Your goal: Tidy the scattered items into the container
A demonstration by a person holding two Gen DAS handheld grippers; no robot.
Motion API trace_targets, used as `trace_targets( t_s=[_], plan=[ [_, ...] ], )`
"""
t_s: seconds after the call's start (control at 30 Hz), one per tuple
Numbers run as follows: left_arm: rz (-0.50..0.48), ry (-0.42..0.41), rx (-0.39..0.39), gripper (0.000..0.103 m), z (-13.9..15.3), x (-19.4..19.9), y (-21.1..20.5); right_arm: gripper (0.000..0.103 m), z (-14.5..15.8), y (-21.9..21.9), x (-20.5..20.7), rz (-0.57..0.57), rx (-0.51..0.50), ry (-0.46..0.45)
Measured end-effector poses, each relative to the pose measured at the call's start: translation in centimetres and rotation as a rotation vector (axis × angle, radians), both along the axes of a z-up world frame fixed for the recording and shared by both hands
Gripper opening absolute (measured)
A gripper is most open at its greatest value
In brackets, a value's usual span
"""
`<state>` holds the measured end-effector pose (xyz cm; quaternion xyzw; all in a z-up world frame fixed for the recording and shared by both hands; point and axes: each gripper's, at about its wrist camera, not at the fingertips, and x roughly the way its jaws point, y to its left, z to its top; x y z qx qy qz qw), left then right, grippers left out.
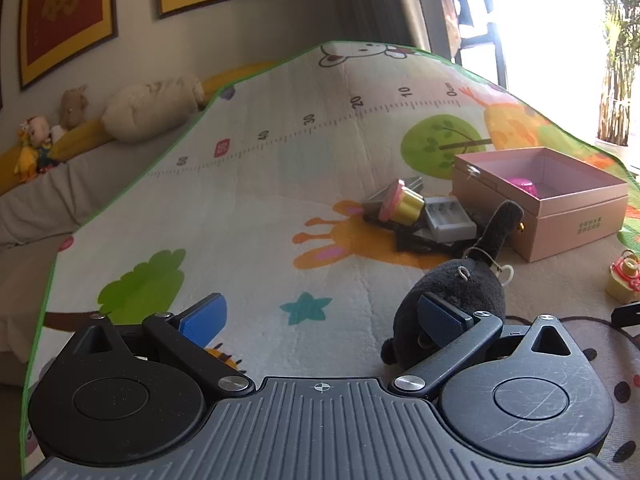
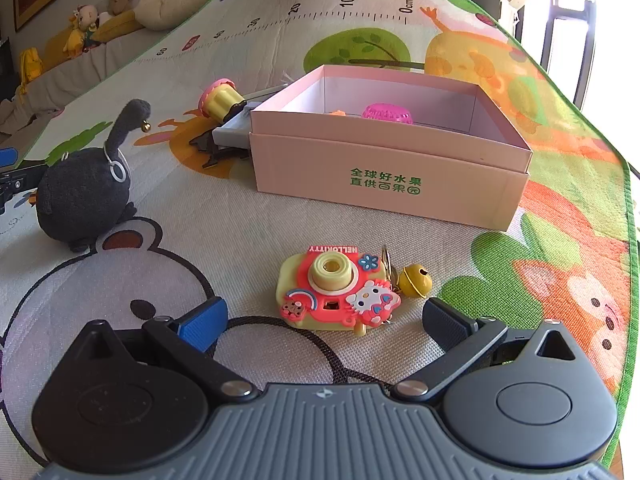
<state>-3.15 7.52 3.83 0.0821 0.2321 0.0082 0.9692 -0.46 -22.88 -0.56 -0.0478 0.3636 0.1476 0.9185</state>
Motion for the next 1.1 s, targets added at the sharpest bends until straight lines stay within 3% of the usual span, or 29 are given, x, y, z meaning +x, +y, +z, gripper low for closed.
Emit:
trace_targets(
  t_s=[0.13, 0.2, 0.37, 0.63, 0.8, 0.93, 1.03, 1.1],
  plan=[
    [-0.012, 0.006, -0.02, 0.103, -0.5, -0.6, 1.1, 0.103, 1.1, 0.6, 0.6, -0.021, -0.004, 0.063],
    [-0.022, 0.002, -0.024, 0.103, -0.7, -0.7, 1.4, 0.103, 2.7, 1.3, 0.2, -0.006, 0.009, 0.018],
    [-0.04, -0.004, -0.064, 0.103, -0.7, -0.7, 2.0, 0.103, 6.0, 5.3, 0.0, 0.068, -0.089, -0.076],
    [-0.075, -0.017, -0.106, 0.103, -0.7, -2.5, 3.7, 0.103, 4.8, 11.6, 0.8, 0.177, -0.173, -0.076],
    [-0.161, -0.068, -0.122, 0.103, 0.8, -4.3, 4.3, 0.103, 4.9, 13.8, 1.3, 0.233, -0.12, -0.103],
    [-0.298, -0.043, -0.073, 0.103, 1.5, -4.5, 2.3, 0.103, 4.8, 15.0, 2.2, 0.29, -0.063, -0.089],
    [-0.348, -0.001, 0.079, 0.103, 0.5, -3.7, -0.6, 0.103, 4.7, 15.2, 3.0, 0.311, -0.013, -0.07],
    [-0.375, 0.032, 0.127, 0.103, -0.2, -2.9, -1.8, 0.103, 4.8, 15.1, 3.3, 0.319, 0.011, -0.063]
  ],
)
